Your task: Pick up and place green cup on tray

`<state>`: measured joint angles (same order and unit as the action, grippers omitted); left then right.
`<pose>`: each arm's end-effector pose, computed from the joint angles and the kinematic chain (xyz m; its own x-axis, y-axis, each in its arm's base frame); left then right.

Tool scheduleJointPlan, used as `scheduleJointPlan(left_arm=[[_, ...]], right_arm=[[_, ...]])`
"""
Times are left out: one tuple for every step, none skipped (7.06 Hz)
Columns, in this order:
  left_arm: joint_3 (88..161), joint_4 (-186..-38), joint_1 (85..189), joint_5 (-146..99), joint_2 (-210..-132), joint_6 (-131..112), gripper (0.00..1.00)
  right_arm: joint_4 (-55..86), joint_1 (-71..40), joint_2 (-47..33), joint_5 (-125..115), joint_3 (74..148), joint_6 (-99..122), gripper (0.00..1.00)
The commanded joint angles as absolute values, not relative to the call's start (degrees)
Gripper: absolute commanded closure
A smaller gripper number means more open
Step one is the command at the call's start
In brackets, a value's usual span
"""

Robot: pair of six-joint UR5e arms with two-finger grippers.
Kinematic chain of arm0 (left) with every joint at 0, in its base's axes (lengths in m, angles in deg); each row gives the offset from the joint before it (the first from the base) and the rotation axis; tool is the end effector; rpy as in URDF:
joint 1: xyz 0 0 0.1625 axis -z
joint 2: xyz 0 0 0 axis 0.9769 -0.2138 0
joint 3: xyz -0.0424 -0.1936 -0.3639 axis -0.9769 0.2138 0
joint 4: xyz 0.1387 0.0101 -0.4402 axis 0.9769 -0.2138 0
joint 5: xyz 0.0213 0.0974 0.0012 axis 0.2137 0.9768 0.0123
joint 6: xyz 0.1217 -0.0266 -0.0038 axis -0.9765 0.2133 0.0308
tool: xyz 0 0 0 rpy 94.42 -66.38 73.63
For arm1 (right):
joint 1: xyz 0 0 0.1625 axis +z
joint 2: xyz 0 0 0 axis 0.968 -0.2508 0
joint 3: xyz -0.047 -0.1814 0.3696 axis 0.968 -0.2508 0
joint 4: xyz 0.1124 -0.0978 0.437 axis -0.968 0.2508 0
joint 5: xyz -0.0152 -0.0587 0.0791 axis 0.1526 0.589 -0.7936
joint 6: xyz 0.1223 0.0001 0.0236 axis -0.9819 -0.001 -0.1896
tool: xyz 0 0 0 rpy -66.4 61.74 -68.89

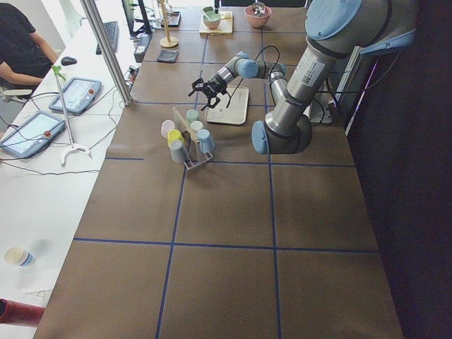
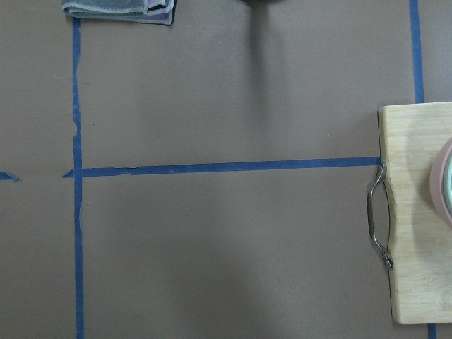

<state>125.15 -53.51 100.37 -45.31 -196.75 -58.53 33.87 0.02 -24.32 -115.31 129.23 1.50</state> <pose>0.5738 -0.4826 0.1896 -0.1423 0.6767 0.7224 -0.9827 -0.0092 -0.1850 -0.0908 -0.5415 0.4539 0.6862 0.0524 0.7255 -0.0730 0.9973 -0.0031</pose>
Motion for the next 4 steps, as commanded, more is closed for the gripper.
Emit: scheduleJointPlan(left_arm=[[122.0, -47.4, 99.1, -42.8, -197.1, -58.9, 0.00], [121.2, -46.0, 97.8, -41.5, -197.3, -58.8, 0.00], [119.6, -45.8, 97.0, -41.1, -197.8, -58.8, 0.00], [117.2, -45.9, 96.6, -40.3, -198.8, -58.6, 0.00]], right_arm=[[33.9, 0.5, -24.6, -116.5, 128.7, 1.5, 0.00], [33.9, 0.6, -24.7, -116.5, 128.7, 1.5, 0.00], [33.8, 0.6, -25.0, -116.5, 128.6, 1.5, 0.00], [33.8, 0.6, -25.4, -116.5, 128.6, 1.5, 0.00]])
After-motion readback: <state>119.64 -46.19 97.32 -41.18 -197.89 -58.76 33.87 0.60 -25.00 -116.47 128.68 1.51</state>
